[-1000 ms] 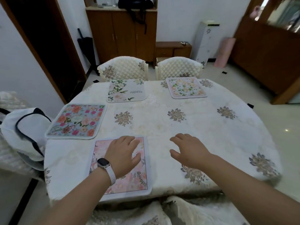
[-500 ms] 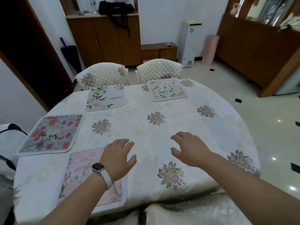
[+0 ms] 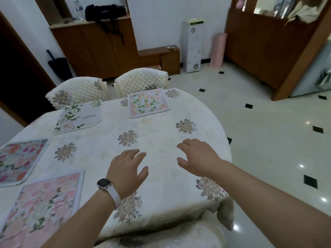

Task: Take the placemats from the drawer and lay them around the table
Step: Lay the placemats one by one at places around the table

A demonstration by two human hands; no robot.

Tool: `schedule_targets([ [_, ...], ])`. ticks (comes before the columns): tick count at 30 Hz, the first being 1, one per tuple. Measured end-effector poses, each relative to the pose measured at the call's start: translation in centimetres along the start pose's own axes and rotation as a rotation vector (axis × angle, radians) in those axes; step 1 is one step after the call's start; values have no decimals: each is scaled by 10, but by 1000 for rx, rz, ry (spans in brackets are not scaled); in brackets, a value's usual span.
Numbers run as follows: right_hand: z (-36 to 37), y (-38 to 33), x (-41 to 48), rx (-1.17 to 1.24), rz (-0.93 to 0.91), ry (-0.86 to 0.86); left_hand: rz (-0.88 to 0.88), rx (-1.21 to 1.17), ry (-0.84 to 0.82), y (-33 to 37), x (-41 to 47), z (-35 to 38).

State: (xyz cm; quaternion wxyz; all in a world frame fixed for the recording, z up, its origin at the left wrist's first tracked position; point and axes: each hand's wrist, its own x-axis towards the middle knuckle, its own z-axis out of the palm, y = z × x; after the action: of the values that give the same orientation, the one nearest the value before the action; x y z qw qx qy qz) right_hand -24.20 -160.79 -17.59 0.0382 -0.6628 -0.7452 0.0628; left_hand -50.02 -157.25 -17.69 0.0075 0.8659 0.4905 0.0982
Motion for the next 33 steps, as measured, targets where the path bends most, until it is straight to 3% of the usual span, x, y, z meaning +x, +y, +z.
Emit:
schedule_targets([
  [21,-35,131,-54,23,172,44,125,-47,-63,99,85,19],
  [33,-49,319,-57,97,168,48,114,7,-96,258,191,51],
])
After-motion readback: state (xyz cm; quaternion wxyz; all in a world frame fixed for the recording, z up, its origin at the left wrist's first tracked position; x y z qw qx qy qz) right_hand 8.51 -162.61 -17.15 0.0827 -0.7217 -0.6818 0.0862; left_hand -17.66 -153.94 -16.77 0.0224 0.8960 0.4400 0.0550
